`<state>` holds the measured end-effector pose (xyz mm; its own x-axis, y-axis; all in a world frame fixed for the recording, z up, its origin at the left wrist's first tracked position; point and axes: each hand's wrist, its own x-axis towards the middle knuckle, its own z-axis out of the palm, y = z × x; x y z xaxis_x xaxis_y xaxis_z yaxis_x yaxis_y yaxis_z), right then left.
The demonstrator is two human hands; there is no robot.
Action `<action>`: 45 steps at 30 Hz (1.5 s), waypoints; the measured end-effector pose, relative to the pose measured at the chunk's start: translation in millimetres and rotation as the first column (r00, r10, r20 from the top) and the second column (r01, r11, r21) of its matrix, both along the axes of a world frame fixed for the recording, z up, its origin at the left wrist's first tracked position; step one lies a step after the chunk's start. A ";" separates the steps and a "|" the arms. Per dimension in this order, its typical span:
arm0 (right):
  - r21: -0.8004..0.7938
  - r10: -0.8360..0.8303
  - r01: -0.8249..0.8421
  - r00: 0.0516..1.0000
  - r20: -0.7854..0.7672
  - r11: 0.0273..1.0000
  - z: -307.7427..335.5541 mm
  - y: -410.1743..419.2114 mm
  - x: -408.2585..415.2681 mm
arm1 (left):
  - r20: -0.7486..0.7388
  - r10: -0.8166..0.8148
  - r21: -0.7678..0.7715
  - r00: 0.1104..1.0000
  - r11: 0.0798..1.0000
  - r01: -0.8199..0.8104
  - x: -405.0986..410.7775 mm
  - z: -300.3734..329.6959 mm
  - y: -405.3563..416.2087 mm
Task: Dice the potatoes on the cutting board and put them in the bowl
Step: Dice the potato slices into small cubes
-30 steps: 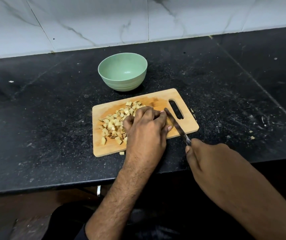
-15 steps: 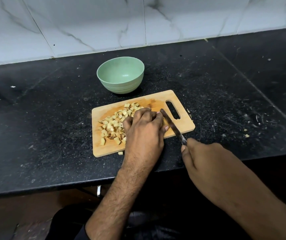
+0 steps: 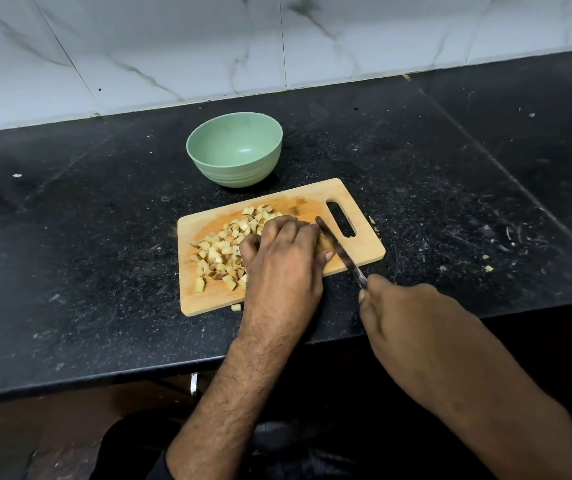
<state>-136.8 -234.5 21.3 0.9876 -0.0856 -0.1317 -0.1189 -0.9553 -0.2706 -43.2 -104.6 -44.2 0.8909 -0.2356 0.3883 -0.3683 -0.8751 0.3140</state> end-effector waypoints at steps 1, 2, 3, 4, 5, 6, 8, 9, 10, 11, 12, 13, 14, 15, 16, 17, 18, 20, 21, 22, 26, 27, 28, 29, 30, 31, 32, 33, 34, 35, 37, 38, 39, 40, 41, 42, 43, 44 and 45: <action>0.008 0.000 0.000 1.000 -0.001 1.000 -0.4 -1.5 0.1 | 0.000 0.000 0.004 1.000 1.000 0.000 -0.3 0.1 -0.6; 0.018 0.000 0.000 1.000 0.000 1.000 -0.8 -2.9 0.3 | 0.001 -0.001 0.006 1.000 1.000 0.001 -0.6 -0.1 -1.2; 0.026 -0.001 0.001 1.000 0.000 1.000 -1.0 -4.0 0.5 | 0.002 -0.001 0.007 1.000 1.000 0.001 -0.8 0.0 -1.9; 0.029 -0.001 0.001 1.000 0.000 1.000 -1.0 -4.4 0.9 | 0.001 0.000 0.006 1.000 1.000 0.000 -0.8 0.0 -2.2; 0.029 -0.003 0.003 1.000 -0.001 1.000 -0.9 -4.4 0.9 | -0.002 -0.001 0.004 1.000 1.000 0.001 -0.7 0.1 -2.7; 0.026 -0.003 0.003 1.000 -0.002 1.000 -1.0 -3.6 1.0 | -0.006 -0.001 0.004 1.000 1.000 0.001 -0.6 0.2 -2.9; 0.021 -0.004 0.004 1.000 0.000 1.000 -1.2 -1.3 1.3 | -0.011 -0.003 0.009 1.000 1.000 0.003 -0.3 -0.5 -3.2; 0.015 -0.003 0.003 1.000 -0.001 1.000 -1.1 0.2 1.4 | -0.009 -0.004 0.007 1.000 1.000 0.004 0.0 -0.7 -2.9; 0.010 -0.003 0.003 1.000 -0.005 1.000 -0.9 1.3 1.5 | -0.004 -0.006 0.002 1.000 1.000 0.006 0.6 -1.0 -2.4; 0.003 -0.003 0.003 1.000 -0.009 1.000 -1.1 1.8 1.2 | 0.002 -0.008 -0.006 1.000 1.000 0.008 1.3 -0.9 -1.9; -0.007 -0.002 0.002 1.000 -0.008 1.000 -1.4 2.1 1.6 | 0.006 -0.011 -0.011 1.000 1.000 0.011 2.1 -0.9 -1.1; -0.022 -0.003 0.003 1.000 -0.007 1.000 -2.3 2.8 2.3 | 0.006 -0.013 -0.014 1.000 1.000 0.013 3.0 -0.7 -0.4; -0.040 -0.004 0.004 1.000 -0.002 0.999 -4.1 3.9 4.0 | 0.004 -0.016 -0.015 1.000 1.000 0.016 3.9 -0.7 0.2; -0.053 -0.005 0.005 1.000 0.005 0.999 -6.9 5.4 6.7 | 0.003 -0.019 -0.014 1.000 1.000 0.019 4.9 -0.5 0.9; -0.064 -0.006 0.007 1.000 0.008 0.998 -10.7 7.2 10.4 | 0.003 -0.022 -0.015 1.000 1.000 0.022 5.5 -0.6 1.5; -0.072 -0.010 0.010 1.000 0.005 0.997 -14.4 9.1 15.0 | 0.004 -0.025 -0.017 1.000 1.000 0.025 5.9 -0.6 2.0; -0.077 -0.015 0.015 1.000 -0.002 0.997 -17.6 10.9 20.0 | 0.004 -0.026 -0.020 1.000 0.999 0.027 5.7 -0.6 2.2; -0.095 -0.010 0.010 1.000 -0.006 0.995 -22.7 14.2 29.9 | 0.005 -0.028 -0.027 1.000 0.999 0.028 5.4 -0.5 3.0; -0.107 -0.003 0.003 1.000 -0.003 0.994 -24.2 15.5 33.5 | 0.007 -0.029 -0.034 1.000 0.999 0.029 5.3 -0.4 3.8; -0.121 0.005 -0.005 1.000 0.003 0.993 -24.9 16.0 36.5 | 0.009 -0.028 -0.041 1.000 0.999 0.028 5.2 -0.4 4.0; -0.148 0.031 -0.027 0.999 0.023 0.989 -27.5 14.7 42.4 | 0.007 -0.010 -0.048 1.000 0.999 0.011 4.5 -0.8 4.4; -0.137 0.038 -0.034 0.999 0.022 0.990 -28.1 12.6 42.5 | 0.006 -0.003 -0.050 1.000 0.999 0.004 4.0 -0.8 4.1; -0.120 0.043 -0.041 0.999 0.015 0.992 -28.1 10.1 41.3 | 0.005 0.002 -0.047 1.000 0.999 -0.002 3.6 -0.9 3.5; -0.104 0.049 -0.048 0.999 0.004 0.993 -27.6 7.8 38.9 | 0.007 0.006 -0.044 1.000 0.999 -0.006 3.2 -0.7 3.1; -0.089 0.053 -0.054 0.999 -0.009 0.995 -27.0 5.4 35.5 | 0.009 0.007 -0.041 1.000 0.999 -0.006 2.9 -0.9 2.7; -0.076 0.056 -0.058 0.998 -0.024 0.995 -25.5 3.4 31.4 | 0.011 0.007 -0.041 1.000 0.999 -0.007 2.8 -0.7 2.6; -0.063 0.058 -0.060 0.998 -0.037 0.996 -24.1 1.5 27.3 | 0.012 0.008 -0.043 1.000 0.999 -0.007 2.9 -0.9 2.4; -0.048 0.059 -0.061 0.997 -0.044 0.997 -23.3 -0.5 23.4 | 0.013 0.009 -0.043 1.000 0.999 -0.008 3.1 -0.9 2.5; -0.031 0.057 -0.059 0.997 -0.047 0.998 -23.5 -2.8 19.6 | 0.014 0.009 -0.042 1.000 0.999 -0.008 2.9 -1.2 2.2; -0.012 0.055 -0.056 0.998 -0.043 0.998 -24.3 -4.8 16.1 | 0.013 0.009 -0.037 1.000 0.999 -0.009 2.7 -1.5 2.3; 0.017 0.036 -0.036 0.999 -0.035 0.999 -25.2 -8.4 8.8 | 0.011 0.005 -0.028 1.000 1.000 -0.005 2.4 -2.1 1.5; 0.029 0.027 -0.026 0.999 -0.032 0.999 -25.4 -9.2 5.6 | 0.010 0.003 -0.026 1.000 1.000 -0.003 2.4 -2.3 1.5; 0.037 0.019 -0.018 1.000 -0.024 0.999 -25.3 -9.6 2.5 | 0.012 0.001 -0.026 1.000 1.000 0.000 2.4 -2.1 1.2; 0.041 0.012 -0.012 1.000 -0.014 0.999 -25.5 -9.5 -0.2 | 0.012 -0.002 -0.025 1.000 1.000 0.002 2.3 -2.3 1.2; 0.041 0.009 -0.009 1.000 0.002 0.999 -25.0 -9.2 -2.1 | 0.015 -0.003 -0.022 1.000 1.000 0.003 2.3 -2.0 1.2; 0.035 0.008 -0.009 1.000 0.018 0.999 -24.7 -8.6 -3.6 | 0.017 -0.002 -0.018 1.000 1.000 0.002 2.2 -2.1 1.4; 0.026 0.010 -0.011 0.999 0.033 1.000 -24.3 -7.8 -4.8 | 0.019 0.000 -0.015 1.000 1.000 0.000 2.3 -2.1 1.6; 0.015 0.010 -0.011 0.999 0.043 1.000 -23.1 -6.8 -6.3 | 0.020 0.000 -0.015 1.000 1.000 0.000 2.1 -2.1 1.9; 0.008 0.009 -0.010 0.999 0.047 1.000 -21.4 -6.2 -8.2 | 0.019 0.000 -0.018 1.000 1.000 0.001 1.8 -2.3 2.1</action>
<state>-145.0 -240.6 -0.1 0.9935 -0.0754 -0.0858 -0.0969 -0.9541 -0.2833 -41.4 -102.5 -46.5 0.8833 -0.2286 0.4093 -0.3746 -0.8691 0.3229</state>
